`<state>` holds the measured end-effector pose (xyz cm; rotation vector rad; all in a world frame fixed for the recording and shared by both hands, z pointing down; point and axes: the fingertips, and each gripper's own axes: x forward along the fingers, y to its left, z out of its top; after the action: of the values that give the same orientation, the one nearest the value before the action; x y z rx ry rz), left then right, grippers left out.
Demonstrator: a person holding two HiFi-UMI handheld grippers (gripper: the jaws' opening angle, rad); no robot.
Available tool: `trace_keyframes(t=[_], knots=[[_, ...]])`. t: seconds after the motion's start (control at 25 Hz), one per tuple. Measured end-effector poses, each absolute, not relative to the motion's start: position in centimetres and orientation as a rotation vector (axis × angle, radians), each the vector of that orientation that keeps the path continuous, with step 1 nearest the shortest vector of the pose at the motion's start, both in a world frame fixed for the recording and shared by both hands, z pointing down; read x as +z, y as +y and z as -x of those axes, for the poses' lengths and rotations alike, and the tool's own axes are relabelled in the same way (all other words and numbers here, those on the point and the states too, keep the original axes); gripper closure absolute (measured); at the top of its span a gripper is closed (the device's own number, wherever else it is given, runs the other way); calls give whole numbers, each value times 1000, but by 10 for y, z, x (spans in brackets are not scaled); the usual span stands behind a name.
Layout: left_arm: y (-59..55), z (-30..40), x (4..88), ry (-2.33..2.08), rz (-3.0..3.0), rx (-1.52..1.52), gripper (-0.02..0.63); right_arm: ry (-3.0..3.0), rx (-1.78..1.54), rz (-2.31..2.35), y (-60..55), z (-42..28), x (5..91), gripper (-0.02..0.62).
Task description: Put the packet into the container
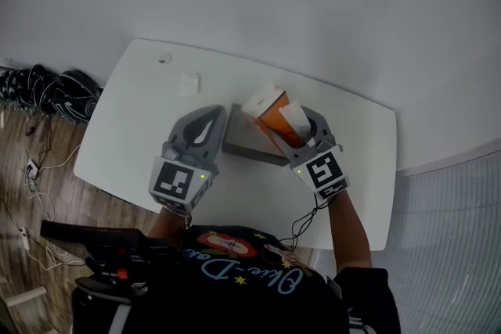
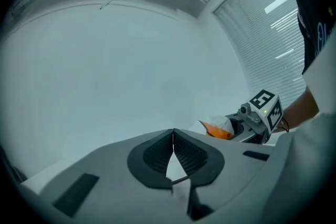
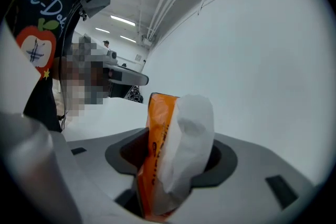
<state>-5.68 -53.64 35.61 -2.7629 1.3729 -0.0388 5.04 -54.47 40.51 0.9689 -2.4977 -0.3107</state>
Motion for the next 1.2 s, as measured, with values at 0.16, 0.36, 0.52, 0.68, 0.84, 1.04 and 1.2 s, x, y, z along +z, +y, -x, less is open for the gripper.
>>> trace_keyframes(t=[0.16,0.36,0.52,0.68,0.84,1.04,1.2], knots=[[-542,63,360,1393,2772,-49,597,-2447,-335,-880,-553,-37,424,356],[-546,67,362,1412,2771,-48,597,-2405,-347,-724,-556,-20,444,356],[-547,66,368,1417,2762,-79,597,-2370,-358,-662,-557,-18,467,354],[-548,67,371,1419,2764,-74,597,-2349,-312,-612,-558,-17,482,353],[-550,64,369,1406,2774,-81,597,-2318,-267,-556,-557,-17,498,353],[-551,68,370,1405,2779,-86,597,-2272,-217,-484,-556,-15,515,351],[-553,69,369,1410,2775,-85,597,-2247,-203,-435,-555,-13,527,350]])
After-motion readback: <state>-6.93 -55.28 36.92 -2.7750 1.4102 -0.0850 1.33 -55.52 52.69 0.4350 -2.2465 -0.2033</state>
